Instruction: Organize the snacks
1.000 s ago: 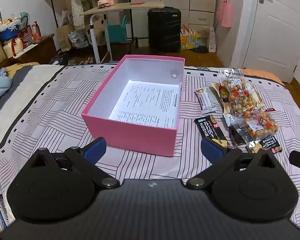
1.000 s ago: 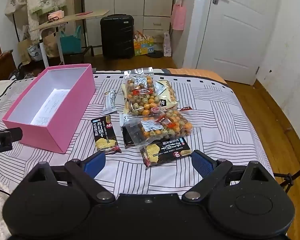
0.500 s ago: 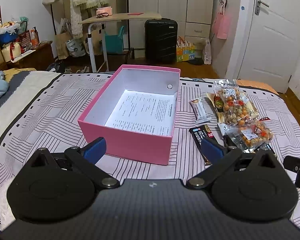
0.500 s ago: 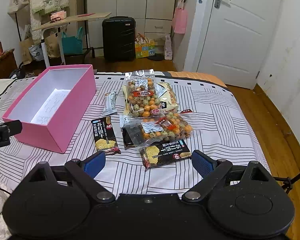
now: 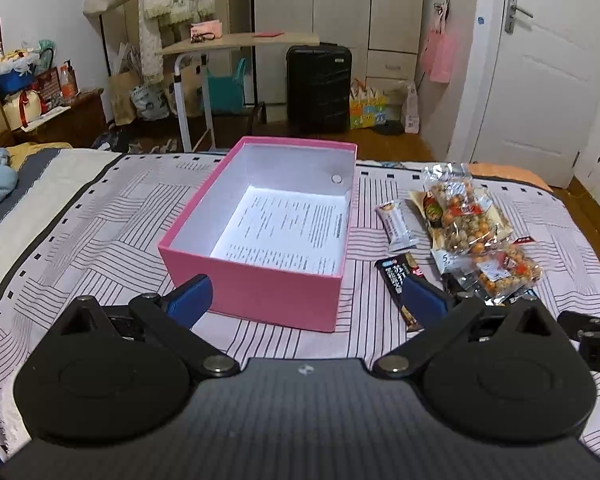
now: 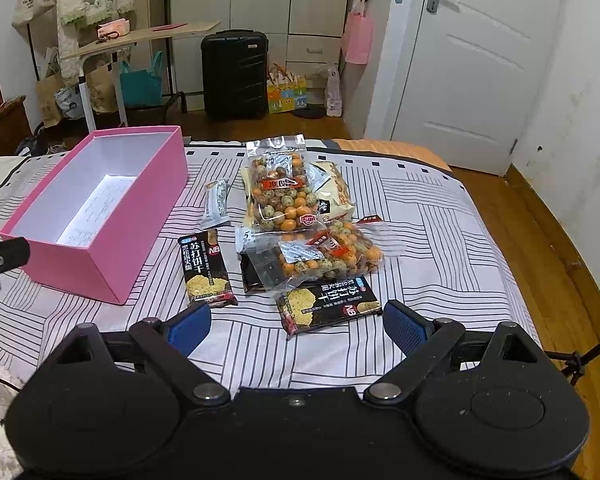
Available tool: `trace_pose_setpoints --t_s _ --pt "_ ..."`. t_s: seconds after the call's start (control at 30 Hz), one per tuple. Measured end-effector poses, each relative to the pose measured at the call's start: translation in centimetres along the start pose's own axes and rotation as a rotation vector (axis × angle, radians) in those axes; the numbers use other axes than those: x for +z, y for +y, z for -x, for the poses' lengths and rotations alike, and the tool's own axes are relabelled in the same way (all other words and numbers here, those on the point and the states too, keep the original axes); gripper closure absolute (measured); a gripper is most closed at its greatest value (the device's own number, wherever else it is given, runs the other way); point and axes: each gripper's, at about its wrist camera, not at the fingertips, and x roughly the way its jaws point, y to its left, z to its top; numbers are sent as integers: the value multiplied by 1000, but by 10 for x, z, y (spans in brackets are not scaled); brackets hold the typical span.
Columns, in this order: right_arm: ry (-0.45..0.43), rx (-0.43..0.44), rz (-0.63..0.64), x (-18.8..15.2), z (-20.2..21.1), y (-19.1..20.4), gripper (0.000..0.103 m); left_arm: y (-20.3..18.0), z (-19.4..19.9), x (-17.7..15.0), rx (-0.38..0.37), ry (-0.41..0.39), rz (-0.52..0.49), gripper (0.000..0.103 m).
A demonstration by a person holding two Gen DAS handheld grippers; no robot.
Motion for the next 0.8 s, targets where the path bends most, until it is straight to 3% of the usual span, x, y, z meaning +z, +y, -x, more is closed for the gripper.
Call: trace_pose_setpoints --t_s 0.23,0.43,0.8 --pt "1 -3 -3 0 0 0 8 3 0 0 -14 -8 32 0" --pt "3 -4 -2 -1 -1 -1 8 4 -3 -2 20 -7 37 0" --pt "18 -4 15 -4 -3 -2 8 -2 -9 -2 3 80 -23 0"
